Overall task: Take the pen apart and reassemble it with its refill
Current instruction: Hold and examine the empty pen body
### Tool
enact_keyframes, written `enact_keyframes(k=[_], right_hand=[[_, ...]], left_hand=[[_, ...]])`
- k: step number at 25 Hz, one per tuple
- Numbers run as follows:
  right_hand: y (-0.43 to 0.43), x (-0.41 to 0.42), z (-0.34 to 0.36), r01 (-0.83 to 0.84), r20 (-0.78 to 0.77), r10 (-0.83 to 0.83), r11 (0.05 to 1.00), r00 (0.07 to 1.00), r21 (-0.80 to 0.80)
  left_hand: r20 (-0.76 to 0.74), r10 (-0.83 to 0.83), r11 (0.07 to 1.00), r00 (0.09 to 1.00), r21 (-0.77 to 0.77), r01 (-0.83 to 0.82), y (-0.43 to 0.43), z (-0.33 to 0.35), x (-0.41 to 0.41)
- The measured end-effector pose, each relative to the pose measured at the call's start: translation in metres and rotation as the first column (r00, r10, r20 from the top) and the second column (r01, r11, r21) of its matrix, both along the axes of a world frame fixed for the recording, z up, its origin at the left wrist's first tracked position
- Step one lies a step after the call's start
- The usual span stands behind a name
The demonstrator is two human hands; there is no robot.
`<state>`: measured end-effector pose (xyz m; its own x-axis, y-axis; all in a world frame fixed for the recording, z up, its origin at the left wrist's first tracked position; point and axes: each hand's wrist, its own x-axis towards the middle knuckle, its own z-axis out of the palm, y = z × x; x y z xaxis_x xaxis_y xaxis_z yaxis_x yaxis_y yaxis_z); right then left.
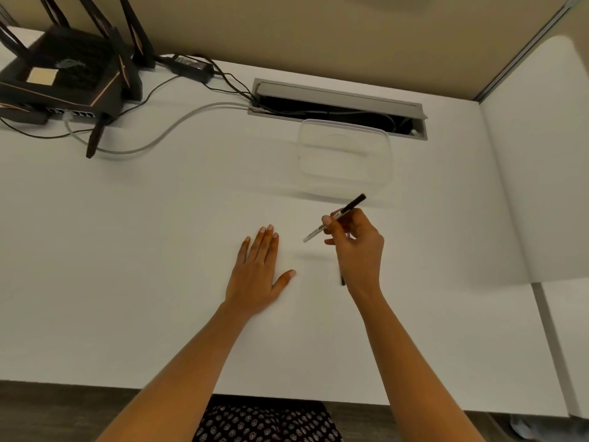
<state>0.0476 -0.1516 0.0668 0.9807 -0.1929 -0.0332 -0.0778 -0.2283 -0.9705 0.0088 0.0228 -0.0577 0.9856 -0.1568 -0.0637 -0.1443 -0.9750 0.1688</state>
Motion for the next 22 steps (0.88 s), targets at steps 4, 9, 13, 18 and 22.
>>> enact_keyframes(k=[4, 9, 13, 18, 22], right_hand=[[0.005, 0.002, 0.002, -0.007, 0.325, 0.124, 0.941, 0.938, -0.338], [0.013, -0.014, -0.042, -0.184, 0.040, 0.253, 0.796, 0.967, -0.577], [0.006, 0.006, -0.038, 0.012, 0.153, 0.044, 0.938, 0.987, -0.347], [-0.005, 0.012, -0.020, -0.010, 0.026, 0.016, 0.981, 1.000, -0.193], [-0.009, 0.009, -0.011, 0.010, 0.060, 0.000, 0.986, 0.998, -0.165]], left_hand=[[-0.011, -0.009, 1.000, 1.000, -0.012, 0.009, 0.000, 0.000, 0.001], [-0.012, -0.009, 1.000, 1.000, -0.013, 0.009, 0.000, -0.001, 0.001], [0.003, -0.013, 1.000, 1.000, 0.001, 0.013, 0.000, -0.001, 0.002], [-0.006, -0.006, 1.000, 1.000, -0.003, 0.006, 0.000, 0.000, 0.003], [-0.015, -0.004, 1.000, 1.000, 0.012, 0.004, 0.000, 0.001, 0.001]])
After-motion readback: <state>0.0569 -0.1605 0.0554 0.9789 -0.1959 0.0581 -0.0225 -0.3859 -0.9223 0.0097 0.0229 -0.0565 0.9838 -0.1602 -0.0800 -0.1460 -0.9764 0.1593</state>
